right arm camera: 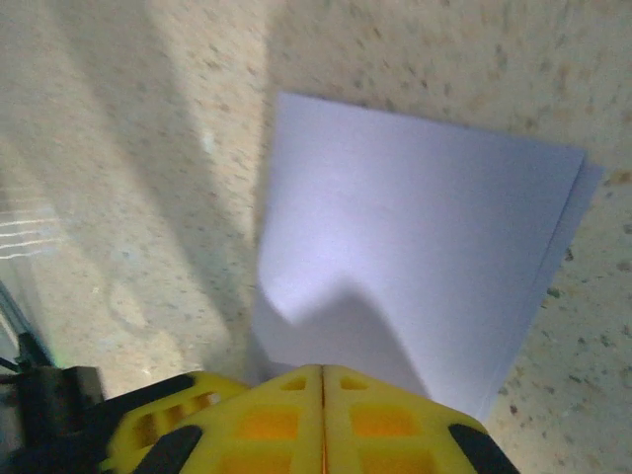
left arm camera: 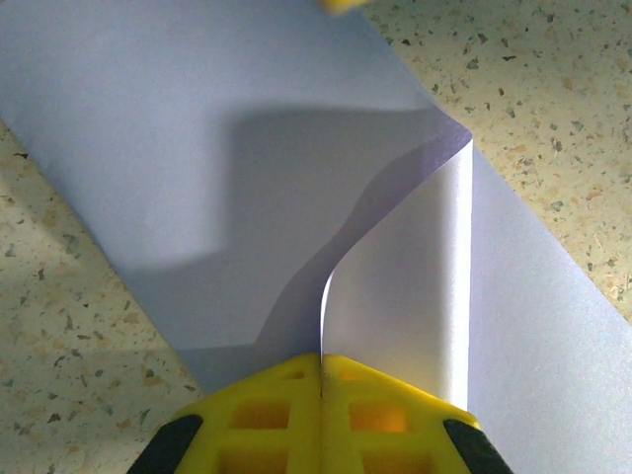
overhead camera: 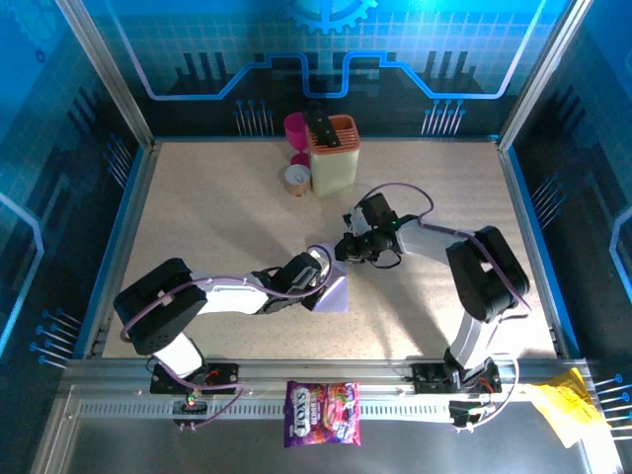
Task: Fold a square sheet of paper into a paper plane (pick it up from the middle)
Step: Fold the triangle a second time at the center of the table.
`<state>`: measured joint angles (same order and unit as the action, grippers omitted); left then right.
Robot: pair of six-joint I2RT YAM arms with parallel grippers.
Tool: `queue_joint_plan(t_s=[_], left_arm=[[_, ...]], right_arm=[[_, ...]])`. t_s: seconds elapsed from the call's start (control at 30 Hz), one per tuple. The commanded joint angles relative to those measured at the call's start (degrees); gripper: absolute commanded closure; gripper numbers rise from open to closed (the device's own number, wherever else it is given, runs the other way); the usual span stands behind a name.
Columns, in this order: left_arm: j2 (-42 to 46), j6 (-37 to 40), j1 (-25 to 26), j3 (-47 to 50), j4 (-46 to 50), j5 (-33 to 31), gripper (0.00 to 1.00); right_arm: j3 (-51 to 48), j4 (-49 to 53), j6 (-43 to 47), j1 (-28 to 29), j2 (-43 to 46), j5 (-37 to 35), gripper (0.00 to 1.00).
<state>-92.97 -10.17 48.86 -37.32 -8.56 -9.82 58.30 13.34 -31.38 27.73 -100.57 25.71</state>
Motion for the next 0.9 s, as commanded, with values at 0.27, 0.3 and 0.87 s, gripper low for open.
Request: queue_joint_plan(t_s=[0.27,0.3,0.87], left_arm=[[-1.36,0.07,-0.50,1.09,1.32,-0.17,1.00],[-1.29,0.14,-0.44,1.07,1.43,-0.27,1.00],[-1.18,0.81,-0.44,1.28,2.09,-0.67,1.00]], right_arm=[[-7.06,-1.31,-3.89,4.18,6.99,-1.32,1.00],[-7.57,-2.02,-4.65,4.82,7.05,-1.39,1.00],[-12.13,-8.40,-9.14,10.04,3.20,-2.51,1.00]])
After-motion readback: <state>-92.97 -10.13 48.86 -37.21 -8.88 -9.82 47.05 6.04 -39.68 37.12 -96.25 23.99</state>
